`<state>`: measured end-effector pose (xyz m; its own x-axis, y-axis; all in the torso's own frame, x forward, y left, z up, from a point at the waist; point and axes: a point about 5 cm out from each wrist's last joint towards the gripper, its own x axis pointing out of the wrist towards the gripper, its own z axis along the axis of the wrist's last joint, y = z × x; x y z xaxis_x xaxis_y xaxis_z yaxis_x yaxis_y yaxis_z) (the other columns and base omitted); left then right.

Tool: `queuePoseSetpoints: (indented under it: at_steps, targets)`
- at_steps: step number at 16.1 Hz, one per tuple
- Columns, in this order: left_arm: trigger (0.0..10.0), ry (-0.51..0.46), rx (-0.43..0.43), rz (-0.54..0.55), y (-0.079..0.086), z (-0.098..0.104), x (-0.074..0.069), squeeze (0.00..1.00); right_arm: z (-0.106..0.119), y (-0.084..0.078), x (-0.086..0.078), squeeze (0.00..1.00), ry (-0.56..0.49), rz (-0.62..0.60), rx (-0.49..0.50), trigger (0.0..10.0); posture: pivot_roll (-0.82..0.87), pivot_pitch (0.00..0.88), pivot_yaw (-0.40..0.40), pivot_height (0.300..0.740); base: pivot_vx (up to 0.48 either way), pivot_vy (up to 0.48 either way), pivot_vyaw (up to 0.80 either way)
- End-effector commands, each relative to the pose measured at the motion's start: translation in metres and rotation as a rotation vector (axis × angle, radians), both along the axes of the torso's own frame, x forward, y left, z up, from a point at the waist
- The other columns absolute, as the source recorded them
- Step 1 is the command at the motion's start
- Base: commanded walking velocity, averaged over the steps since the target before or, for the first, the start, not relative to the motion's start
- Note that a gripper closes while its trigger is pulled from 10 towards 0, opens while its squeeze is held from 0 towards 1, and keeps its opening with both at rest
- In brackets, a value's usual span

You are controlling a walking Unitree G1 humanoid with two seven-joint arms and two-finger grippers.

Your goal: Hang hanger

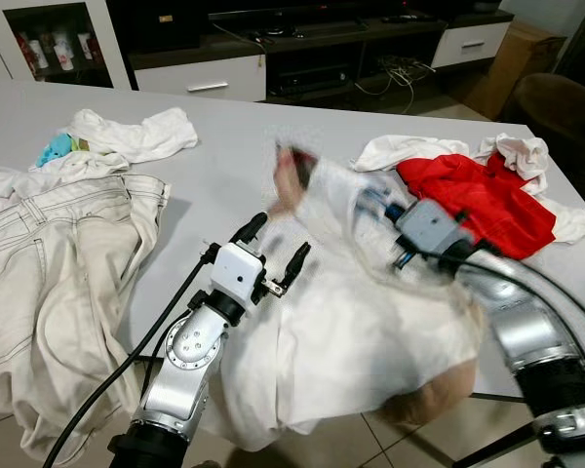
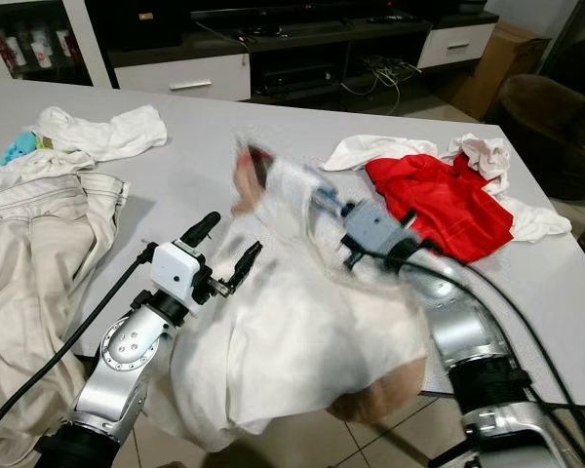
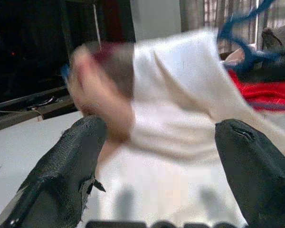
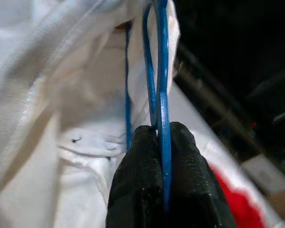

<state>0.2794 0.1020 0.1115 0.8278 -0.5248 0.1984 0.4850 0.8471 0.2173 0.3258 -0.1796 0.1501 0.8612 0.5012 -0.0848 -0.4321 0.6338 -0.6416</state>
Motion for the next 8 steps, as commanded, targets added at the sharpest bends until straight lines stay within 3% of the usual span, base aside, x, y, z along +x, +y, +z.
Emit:
queuePoseSetpoints:
  at_steps: [1,3,4,5,8]
  targets:
    - [10.0,-0.017,0.008,-0.009,0.000,0.002,0.001,0.00,0.011,-0.004,-0.006,0.00,-0.073,0.055,-0.031,0.0,-0.03,0.000,-0.027,0.740,0.000,0.000,0.00]
    - [10.0,-0.030,0.006,-0.016,0.002,0.005,0.002,0.00,0.012,-0.011,-0.009,0.00,-0.103,0.072,-0.084,0.0,-0.03,0.000,-0.027,0.740,0.000,0.000,0.00]
    - [10.0,-0.040,-0.007,-0.020,0.003,0.009,0.003,0.95,0.016,-0.011,-0.011,0.00,-0.129,0.089,-0.070,0.0,-0.03,0.000,-0.027,0.740,0.000,0.000,0.00]
    - [10.0,-0.058,-0.029,-0.034,0.002,0.013,0.004,1.00,0.021,-0.008,-0.012,0.00,-0.155,0.101,-0.053,0.0,-0.03,0.000,-0.028,0.740,0.000,0.000,0.00]
    - [10.0,-0.118,-0.046,-0.083,-0.002,0.023,0.002,1.00,0.024,0.007,-0.011,0.00,-0.189,0.139,-0.025,0.0,-0.03,0.000,-0.026,0.740,0.000,0.000,0.00]
